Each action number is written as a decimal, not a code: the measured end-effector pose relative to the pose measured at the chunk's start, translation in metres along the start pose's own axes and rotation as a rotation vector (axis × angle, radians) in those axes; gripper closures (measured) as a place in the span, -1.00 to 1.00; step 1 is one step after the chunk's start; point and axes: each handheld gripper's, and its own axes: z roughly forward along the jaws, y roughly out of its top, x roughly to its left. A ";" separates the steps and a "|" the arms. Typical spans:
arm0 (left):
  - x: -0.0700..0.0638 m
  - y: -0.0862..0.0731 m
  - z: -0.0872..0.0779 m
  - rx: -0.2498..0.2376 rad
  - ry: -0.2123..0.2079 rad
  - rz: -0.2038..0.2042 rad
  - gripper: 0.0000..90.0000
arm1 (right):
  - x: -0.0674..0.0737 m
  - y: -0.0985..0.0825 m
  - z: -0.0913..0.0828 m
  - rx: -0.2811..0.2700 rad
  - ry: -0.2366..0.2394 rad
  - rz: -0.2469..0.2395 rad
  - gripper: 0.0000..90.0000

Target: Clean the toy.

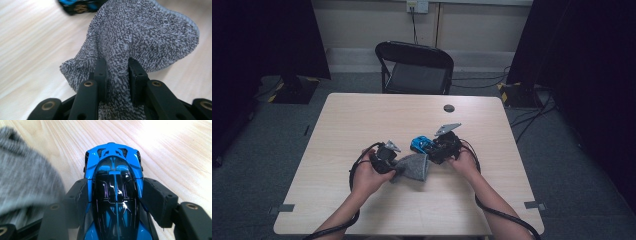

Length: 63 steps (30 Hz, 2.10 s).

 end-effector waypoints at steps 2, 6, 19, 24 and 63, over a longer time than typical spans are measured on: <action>-0.006 0.001 0.004 0.004 -0.024 0.015 0.61 | 0.000 0.000 0.000 -0.001 0.001 0.001 -0.16; -0.015 0.003 0.014 0.025 -0.051 0.037 0.61 | 0.000 0.000 0.000 0.000 0.003 0.001 -0.16; -0.051 0.022 0.039 0.032 -0.168 0.142 0.61 | -0.001 -0.001 0.000 -0.003 0.005 0.001 -0.15; -0.055 0.032 0.051 0.049 -0.155 0.160 0.61 | -0.001 -0.001 0.000 -0.005 0.006 0.001 -0.15; 0.015 0.024 0.027 0.031 0.074 -0.020 0.60 | 0.000 -0.002 -0.001 -0.008 -0.001 -0.010 -0.15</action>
